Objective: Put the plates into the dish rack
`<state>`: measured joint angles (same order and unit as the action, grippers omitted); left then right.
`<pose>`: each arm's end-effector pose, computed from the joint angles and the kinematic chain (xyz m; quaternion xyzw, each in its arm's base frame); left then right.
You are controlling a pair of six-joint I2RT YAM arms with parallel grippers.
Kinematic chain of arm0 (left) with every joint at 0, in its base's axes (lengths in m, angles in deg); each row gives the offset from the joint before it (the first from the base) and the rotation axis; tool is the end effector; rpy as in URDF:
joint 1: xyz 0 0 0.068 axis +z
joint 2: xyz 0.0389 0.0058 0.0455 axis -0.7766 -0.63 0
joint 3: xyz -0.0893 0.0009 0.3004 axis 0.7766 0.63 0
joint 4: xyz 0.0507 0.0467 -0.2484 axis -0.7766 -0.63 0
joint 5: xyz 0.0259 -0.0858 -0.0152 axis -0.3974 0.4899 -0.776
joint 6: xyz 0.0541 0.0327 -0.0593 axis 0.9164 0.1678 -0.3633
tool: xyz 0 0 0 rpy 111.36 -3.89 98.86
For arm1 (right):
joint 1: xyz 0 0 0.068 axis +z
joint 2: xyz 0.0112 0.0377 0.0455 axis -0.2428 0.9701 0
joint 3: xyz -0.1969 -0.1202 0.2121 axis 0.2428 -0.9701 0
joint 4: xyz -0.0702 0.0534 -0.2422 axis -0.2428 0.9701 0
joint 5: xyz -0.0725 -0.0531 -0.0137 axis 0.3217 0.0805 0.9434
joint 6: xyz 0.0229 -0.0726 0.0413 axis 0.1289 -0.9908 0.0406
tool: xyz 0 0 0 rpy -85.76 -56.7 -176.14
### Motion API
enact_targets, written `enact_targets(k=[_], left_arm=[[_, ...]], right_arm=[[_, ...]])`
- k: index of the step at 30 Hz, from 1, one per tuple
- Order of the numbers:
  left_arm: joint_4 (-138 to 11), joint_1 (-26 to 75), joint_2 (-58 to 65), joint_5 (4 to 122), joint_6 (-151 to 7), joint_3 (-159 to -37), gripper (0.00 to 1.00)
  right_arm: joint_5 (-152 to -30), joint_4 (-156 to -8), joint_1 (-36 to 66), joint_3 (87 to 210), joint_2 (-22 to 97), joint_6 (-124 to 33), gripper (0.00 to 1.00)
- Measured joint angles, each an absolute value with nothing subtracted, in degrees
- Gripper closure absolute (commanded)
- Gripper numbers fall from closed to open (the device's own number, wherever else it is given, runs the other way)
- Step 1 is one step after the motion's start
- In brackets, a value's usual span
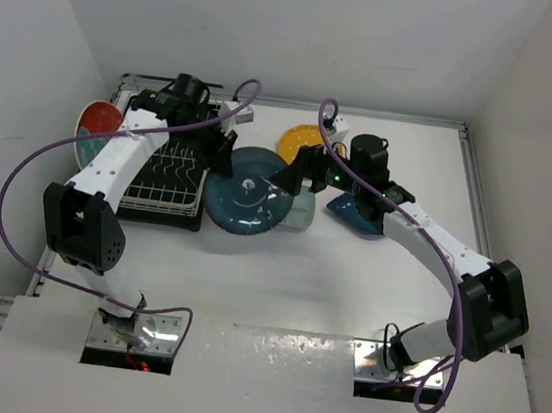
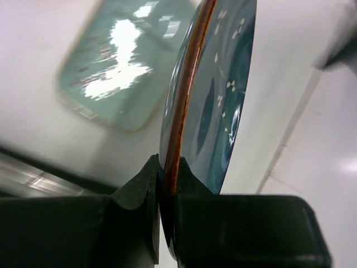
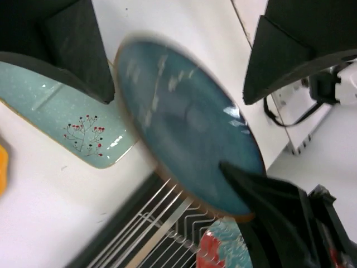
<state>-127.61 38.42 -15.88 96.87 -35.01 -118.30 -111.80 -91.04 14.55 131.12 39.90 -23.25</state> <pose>0.3282 -0.1256 0.3493 0.3724 0.8342 -0.3239 0.2459 0.3030 0.2073 0.3260 -0.1438 0.7798 0.4535 0.4068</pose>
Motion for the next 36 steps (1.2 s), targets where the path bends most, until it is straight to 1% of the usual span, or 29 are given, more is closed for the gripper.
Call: enact_targets(k=[2, 5, 9, 11, 14, 17, 22, 26, 36], left_arm=[[-125.8, 39.7, -15.9, 91.4, -38.1, -119.9, 1.00], [-124.7, 42.1, -15.9, 80.0, -43.0, -124.8, 1.00], [-123.3, 43.3, -15.5, 61.0, -48.1, -133.4, 1.00], [-121.5, 43.5, -14.3, 51.9, -49.5, -135.5, 1.00], [-118.7, 43.7, -11.6, 38.3, -49.8, -135.3, 1.00], [-114.5, 45.0, -8.3, 28.3, -49.8, -130.6, 1.00], [-109.1, 49.2, -5.7, 21.1, -50.1, -119.8, 1.00], [-106.8, 52.5, -5.8, 20.5, -50.3, -113.0, 1.00], [-102.2, 54.8, -5.7, 23.5, -51.4, -107.8, 1.00]], right_arm=[[-109.4, -91.1, 14.6, 131.3, 39.8, -22.4, 0.00], [-104.7, -90.0, 14.6, 131.3, 39.0, -21.3, 0.00], [-99.6, -88.2, 14.2, 131.3, 37.0, -20.5, 0.00], [-98.0, -88.0, 14.1, 131.3, 35.9, -20.3, 0.00], [-96.7, -87.8, 13.8, 131.3, 34.7, -19.7, 0.00], [-96.4, -86.9, 13.5, 131.3, 34.4, -19.2, 0.00], [-96.4, -84.1, 13.5, 131.5, 34.9, -19.0, 0.00], [-96.5, -82.6, 13.5, 132.7, 35.9, -18.5, 0.00], [-96.6, -81.8, 13.5, 134.0, 36.0, -18.0, 0.00]])
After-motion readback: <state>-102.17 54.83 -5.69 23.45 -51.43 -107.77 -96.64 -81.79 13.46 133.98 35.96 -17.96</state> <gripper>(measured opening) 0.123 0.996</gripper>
